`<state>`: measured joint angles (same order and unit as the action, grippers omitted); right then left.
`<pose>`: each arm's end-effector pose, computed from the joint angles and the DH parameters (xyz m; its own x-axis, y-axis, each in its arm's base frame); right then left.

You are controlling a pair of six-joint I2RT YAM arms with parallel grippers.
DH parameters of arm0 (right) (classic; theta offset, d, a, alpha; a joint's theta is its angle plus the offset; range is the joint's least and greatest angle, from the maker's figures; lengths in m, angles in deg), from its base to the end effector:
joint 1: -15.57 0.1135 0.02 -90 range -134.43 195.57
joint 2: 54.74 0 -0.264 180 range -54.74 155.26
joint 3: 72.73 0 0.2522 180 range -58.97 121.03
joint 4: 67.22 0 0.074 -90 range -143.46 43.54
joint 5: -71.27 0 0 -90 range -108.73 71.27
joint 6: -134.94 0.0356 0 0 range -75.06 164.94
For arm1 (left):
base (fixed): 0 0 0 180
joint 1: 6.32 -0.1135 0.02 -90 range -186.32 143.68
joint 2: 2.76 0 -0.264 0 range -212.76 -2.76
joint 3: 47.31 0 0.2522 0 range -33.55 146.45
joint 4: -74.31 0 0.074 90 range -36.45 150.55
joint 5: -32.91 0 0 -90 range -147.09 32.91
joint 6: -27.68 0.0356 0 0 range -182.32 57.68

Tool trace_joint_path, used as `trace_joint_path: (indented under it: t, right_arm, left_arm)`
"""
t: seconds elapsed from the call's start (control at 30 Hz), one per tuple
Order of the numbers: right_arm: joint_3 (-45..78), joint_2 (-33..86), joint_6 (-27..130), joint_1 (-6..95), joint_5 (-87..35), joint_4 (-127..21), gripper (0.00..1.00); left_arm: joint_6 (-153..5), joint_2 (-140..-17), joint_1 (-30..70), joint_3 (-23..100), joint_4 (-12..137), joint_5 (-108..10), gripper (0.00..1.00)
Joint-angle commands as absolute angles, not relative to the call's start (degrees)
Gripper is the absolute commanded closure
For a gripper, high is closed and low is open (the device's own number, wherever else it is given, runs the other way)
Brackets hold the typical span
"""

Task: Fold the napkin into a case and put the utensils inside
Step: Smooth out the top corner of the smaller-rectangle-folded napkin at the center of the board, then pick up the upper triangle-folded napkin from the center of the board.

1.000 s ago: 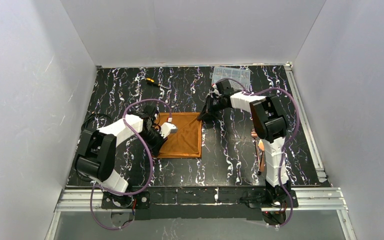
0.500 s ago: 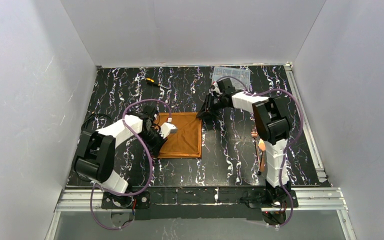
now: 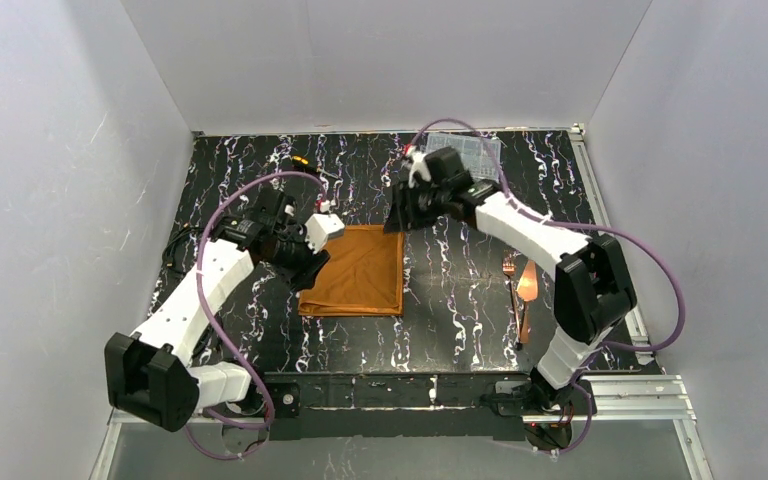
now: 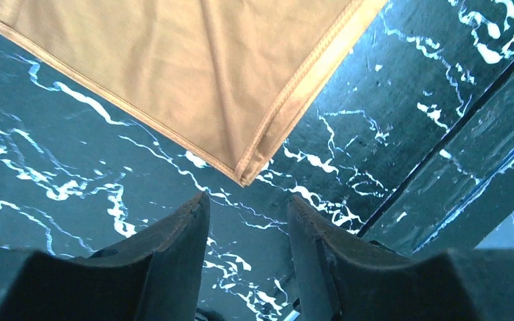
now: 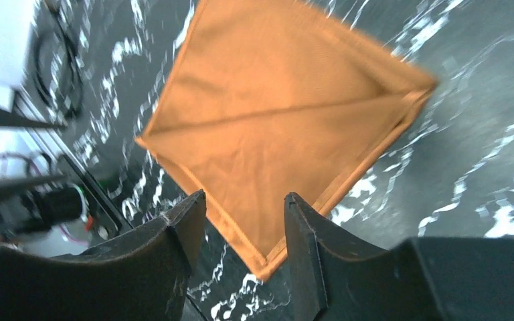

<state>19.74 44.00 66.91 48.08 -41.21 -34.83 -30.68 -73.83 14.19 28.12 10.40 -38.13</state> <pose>0.3252 0.2234 0.2801 -0.7685 -0.0799 -0.6348 -0.4970 0.6994 0.5137 0.2211 -0.0951 0.2896 -0.4327 0.6916 -0.5784 0.8370 0.5466 0.0274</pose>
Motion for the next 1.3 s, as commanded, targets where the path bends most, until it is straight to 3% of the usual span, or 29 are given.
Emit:
trace_joint_path:
  t: [0.0,0.2,0.4,1.27]
  right_arm:
    - [12.0,42.2,64.0,54.3,-32.9,-28.8,0.45]
    - [-0.6,35.0,76.6,57.1,-32.1,-35.7,0.48]
    - [-7.4,35.0,84.6,57.1,-36.3,-42.1,0.48]
    - [-9.1,41.6,91.6,57.6,-41.3,-47.4,0.54]
  left_arm:
    - [-32.0,-75.0,14.3,21.6,10.7,-39.8,0.59]
    - [-29.2,-66.9,14.3,14.1,20.1,-37.4,0.59]
    - [-22.2,-69.6,14.4,12.9,21.3,-40.1,0.59]
    - [-20.8,-70.1,14.3,10.9,23.9,-42.0,0.59]
